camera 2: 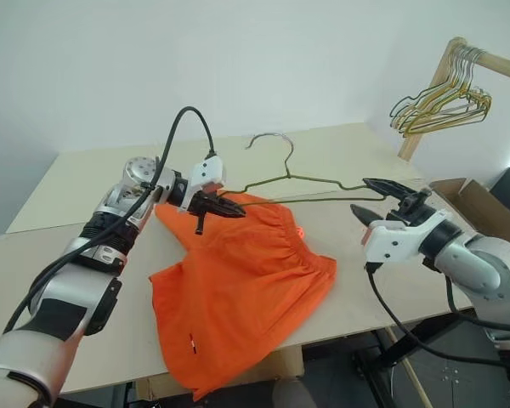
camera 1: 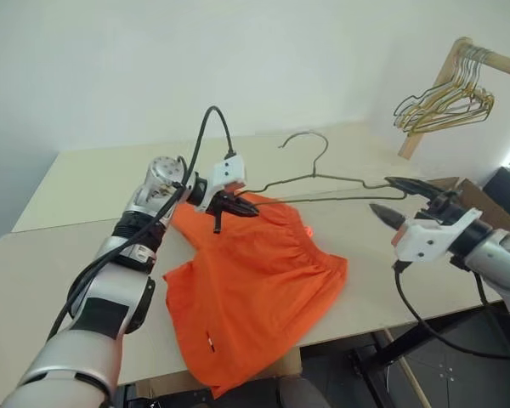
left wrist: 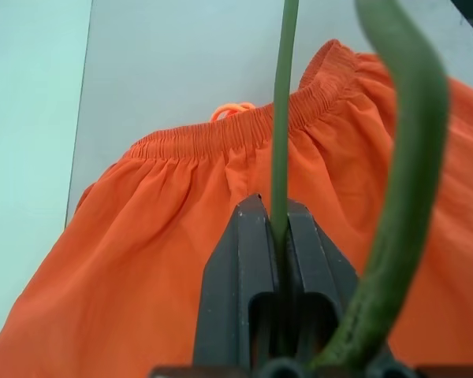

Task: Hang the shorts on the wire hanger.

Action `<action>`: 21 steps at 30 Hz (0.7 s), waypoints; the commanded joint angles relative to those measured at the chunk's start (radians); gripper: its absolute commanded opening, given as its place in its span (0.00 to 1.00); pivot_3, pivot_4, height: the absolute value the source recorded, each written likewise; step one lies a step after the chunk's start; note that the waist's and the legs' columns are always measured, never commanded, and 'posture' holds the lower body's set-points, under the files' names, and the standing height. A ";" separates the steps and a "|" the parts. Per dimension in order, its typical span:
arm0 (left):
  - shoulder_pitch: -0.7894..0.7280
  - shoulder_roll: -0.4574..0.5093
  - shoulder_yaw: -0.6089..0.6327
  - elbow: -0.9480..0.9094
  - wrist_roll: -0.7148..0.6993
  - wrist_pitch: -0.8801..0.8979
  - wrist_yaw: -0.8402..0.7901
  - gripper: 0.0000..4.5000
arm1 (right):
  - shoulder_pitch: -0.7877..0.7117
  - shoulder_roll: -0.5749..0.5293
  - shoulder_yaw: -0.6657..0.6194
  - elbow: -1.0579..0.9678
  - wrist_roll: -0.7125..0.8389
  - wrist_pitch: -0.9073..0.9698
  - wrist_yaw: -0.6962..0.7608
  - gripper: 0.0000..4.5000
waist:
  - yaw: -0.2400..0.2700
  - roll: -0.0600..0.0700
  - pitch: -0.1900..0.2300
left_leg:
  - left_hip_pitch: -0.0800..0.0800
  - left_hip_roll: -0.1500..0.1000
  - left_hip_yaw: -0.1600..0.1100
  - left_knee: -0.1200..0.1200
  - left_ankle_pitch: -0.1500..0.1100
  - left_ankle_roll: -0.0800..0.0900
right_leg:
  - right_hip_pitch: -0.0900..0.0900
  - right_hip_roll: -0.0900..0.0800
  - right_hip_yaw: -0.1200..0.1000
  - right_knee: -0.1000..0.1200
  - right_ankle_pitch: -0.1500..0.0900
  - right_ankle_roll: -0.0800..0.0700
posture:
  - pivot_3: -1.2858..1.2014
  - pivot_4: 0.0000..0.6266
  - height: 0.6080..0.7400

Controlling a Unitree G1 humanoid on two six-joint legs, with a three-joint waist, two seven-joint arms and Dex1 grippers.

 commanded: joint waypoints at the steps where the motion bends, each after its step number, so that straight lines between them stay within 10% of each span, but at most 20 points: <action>1: -0.022 0.042 0.014 -0.023 0.022 -0.037 0.013 0.00 | 0.001 -0.034 -0.056 -0.037 0.058 -0.002 0.057 0.89 | -0.001 0.000 0.000 | 0.000 0.000 0.000 0.000 0.000 0.000 | 0.000 0.000 0.000 0.000 0.000 0.000 | 0.42 0.00 1.00; 8: 0.043 0.103 -0.018 -0.104 0.063 -0.105 -0.030 0.00 | -0.005 -0.090 -0.062 -0.182 0.400 0.382 0.298 0.99 | 0.005 0.000 0.000 | 0.000 0.000 -0.001 0.000 0.000 0.000 | 0.001 0.000 -0.001 -0.001 0.000 0.000 | 0.43 0.00 1.00; 21: 0.095 0.144 -0.049 -0.256 0.053 -0.061 -0.161 0.00 | -0.545 -0.239 0.254 -0.210 0.837 1.384 0.623 0.99 | 0.038 0.001 0.001 | -0.003 0.002 -0.003 0.000 0.000 0.000 | -0.003 -0.001 -0.003 -0.001 0.000 0.000 | 0.44 0.00 1.00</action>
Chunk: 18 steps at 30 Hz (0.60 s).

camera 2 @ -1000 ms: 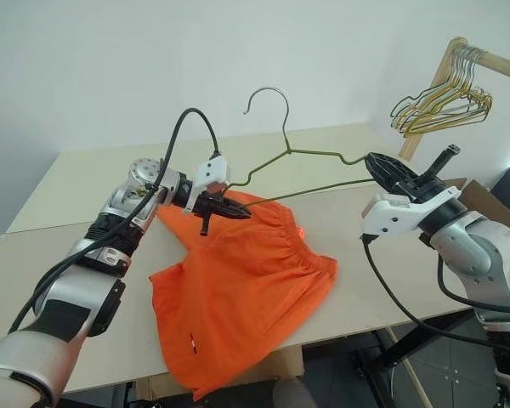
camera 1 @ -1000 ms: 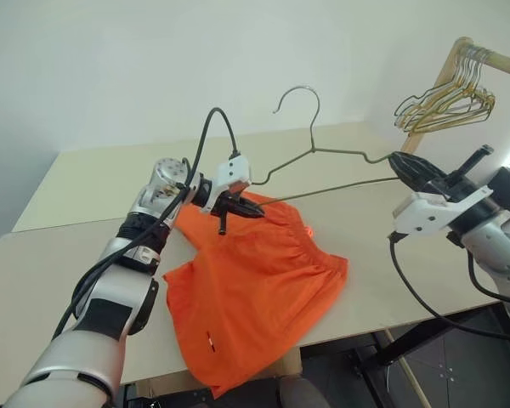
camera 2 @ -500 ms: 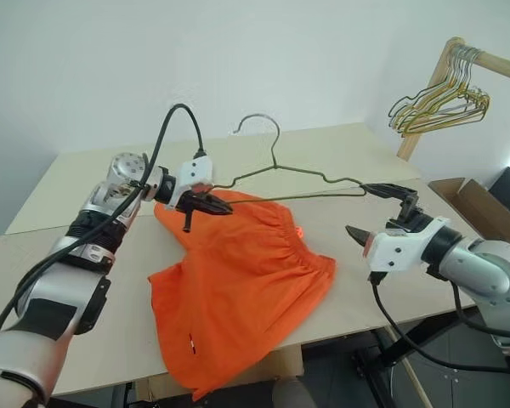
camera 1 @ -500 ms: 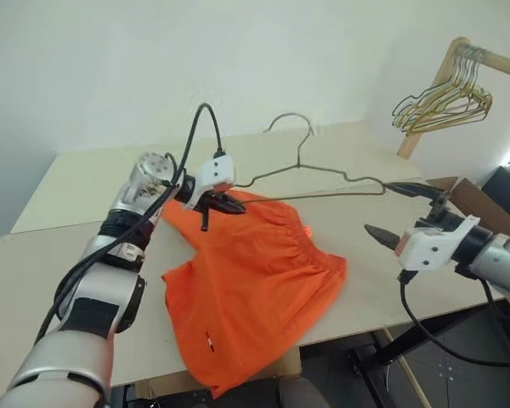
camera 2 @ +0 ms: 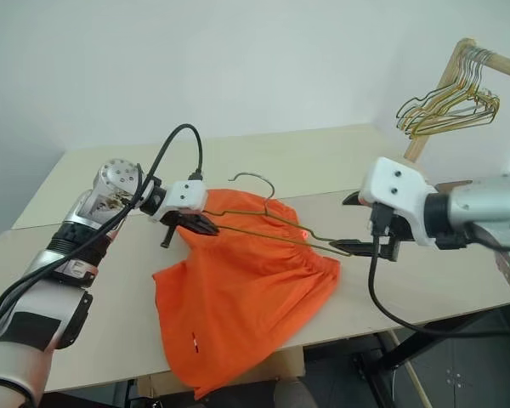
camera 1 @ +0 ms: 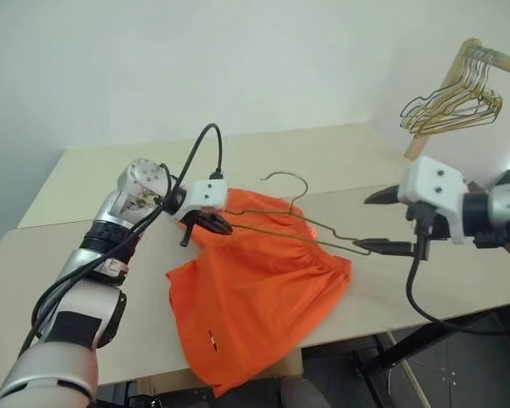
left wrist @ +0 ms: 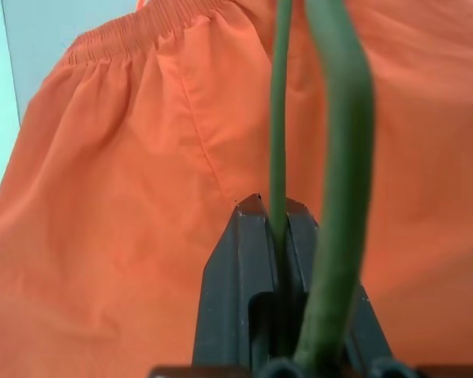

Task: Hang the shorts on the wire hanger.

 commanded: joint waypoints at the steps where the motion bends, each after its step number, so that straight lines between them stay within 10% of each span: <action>1: -0.007 0.003 0.009 -0.048 -0.017 0.010 -0.005 0.00 | -0.081 0.004 0.079 0.017 -0.009 0.091 0.042 0.99 | 0.009 0.000 0.000 | -0.001 0.000 0.000 0.000 0.000 0.000 | -0.001 0.000 0.000 0.000 0.000 0.000 | 0.44 0.00 1.00; 11: 0.006 0.003 0.026 -0.096 -0.041 0.031 -0.010 0.00 | -0.164 0.076 0.278 0.119 -0.163 0.103 0.075 0.99 | 0.033 0.001 0.000 | -0.019 -0.003 -0.002 0.007 0.000 0.000 | -0.020 -0.003 0.000 0.008 0.000 0.000 | 0.45 0.00 1.00; 18: 0.009 0.008 0.027 -0.115 -0.064 0.042 -0.010 0.00 | -0.168 0.122 0.326 0.182 -0.255 0.069 0.085 0.58 | 0.033 0.001 0.000 | -0.019 -0.004 -0.002 0.008 0.000 0.000 | -0.020 -0.003 -0.001 0.008 0.000 0.000 | 0.45 0.00 1.00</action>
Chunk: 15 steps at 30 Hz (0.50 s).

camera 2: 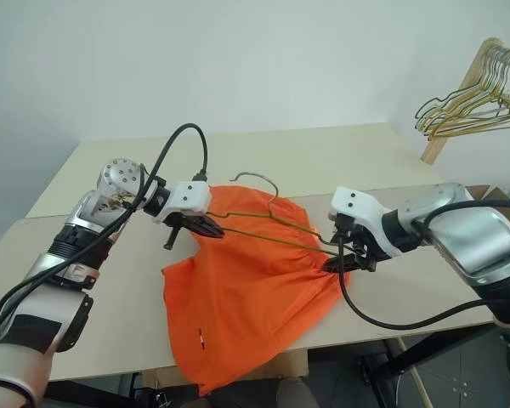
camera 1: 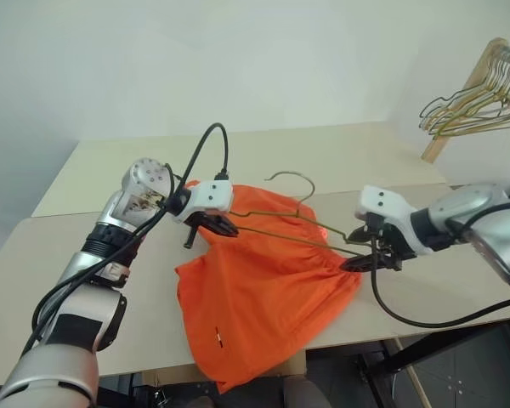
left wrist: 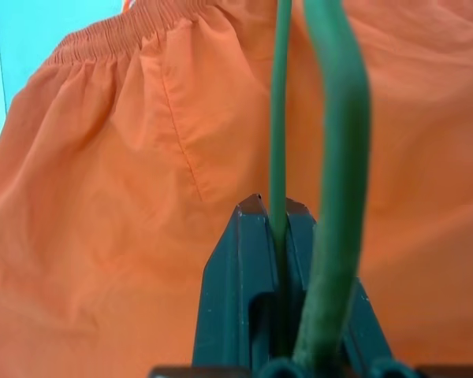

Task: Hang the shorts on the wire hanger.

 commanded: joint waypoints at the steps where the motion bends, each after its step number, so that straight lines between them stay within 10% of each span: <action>1: -0.010 0.010 0.024 -0.041 -0.027 0.008 -0.002 0.00 | -0.029 0.010 -0.006 0.017 -0.038 -0.027 0.019 0.49 | 0.000 0.000 0.000 | 0.000 0.000 0.000 0.000 0.000 0.000 | 0.000 0.000 0.000 0.000 0.000 0.000 | 0.45 0.00 1.00; 5: -0.010 0.016 0.026 -0.043 -0.029 0.007 -0.006 0.00 | -0.031 0.021 -0.012 0.029 -0.062 -0.034 0.033 0.20 | -0.001 0.000 0.000 | 0.000 0.000 0.000 0.000 0.000 0.000 | 0.000 0.000 0.000 0.000 0.000 0.000 | 0.45 0.00 1.00; 12: 0.006 0.023 0.037 -0.028 -0.055 -0.078 -0.035 0.00 | -0.017 0.023 -0.072 0.015 -0.020 -0.016 0.057 0.19 | -0.001 0.000 0.000 | 0.000 0.000 0.000 0.000 0.000 0.000 | 0.000 0.000 -0.001 0.000 0.000 0.000 | 0.45 0.00 1.00; 15: 0.007 0.022 0.037 -0.012 -0.065 -0.093 -0.036 0.18 | 0.014 0.005 -0.101 -0.015 0.003 -0.007 0.066 0.18 | -0.001 0.000 0.000 | 0.000 0.000 -0.002 0.000 0.000 0.000 | 0.000 0.000 -0.001 0.000 0.000 0.000 | 0.45 0.00 1.00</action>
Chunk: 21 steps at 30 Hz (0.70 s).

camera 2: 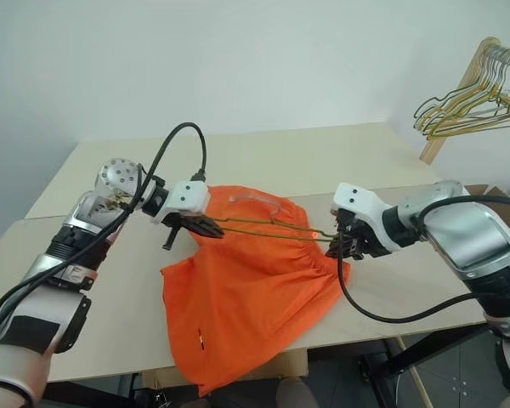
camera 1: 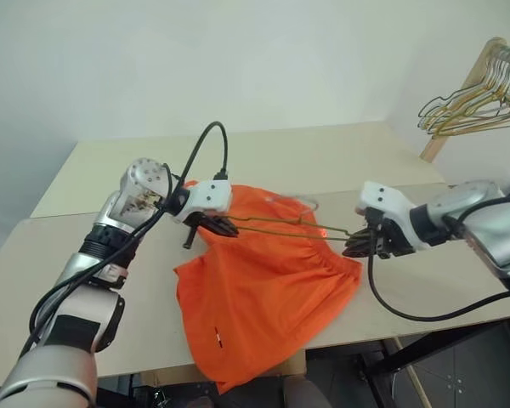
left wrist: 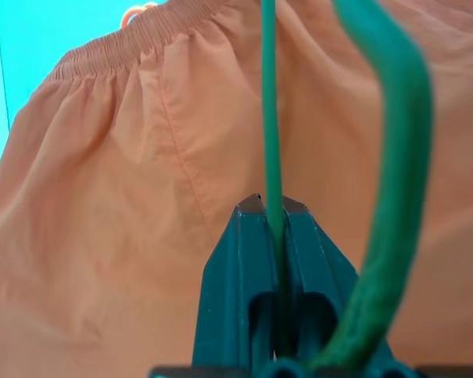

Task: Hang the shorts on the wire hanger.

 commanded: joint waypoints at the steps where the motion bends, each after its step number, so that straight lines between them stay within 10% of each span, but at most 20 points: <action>1: -0.019 0.007 0.027 0.004 -0.023 -0.030 -0.004 0.23 | 0.019 -0.029 -0.055 -0.061 0.027 0.005 0.028 0.17 | 0.000 0.000 0.000 | 0.000 0.000 0.000 0.000 0.000 0.000 | 0.000 0.000 0.000 0.000 0.000 0.000 | 0.45 0.00 1.00; 10: -0.046 -0.015 0.015 0.042 -0.009 -0.045 -0.002 0.85 | 0.092 -0.041 -0.114 -0.139 0.042 0.002 -0.011 0.17 | -0.003 0.000 0.000 | 0.000 0.000 0.001 0.002 0.000 0.000 | 0.001 0.000 -0.001 0.000 0.000 0.000 | 0.44 0.00 1.00; 21: -0.024 -0.015 0.016 0.005 -0.028 -0.031 -0.031 0.85 | 0.092 -0.020 -0.128 -0.149 0.077 0.051 -0.040 0.17 | -0.002 0.000 0.000 | 0.000 0.000 0.000 0.002 0.000 0.000 | 0.002 0.000 -0.002 0.000 0.000 0.000 | 0.44 0.00 1.00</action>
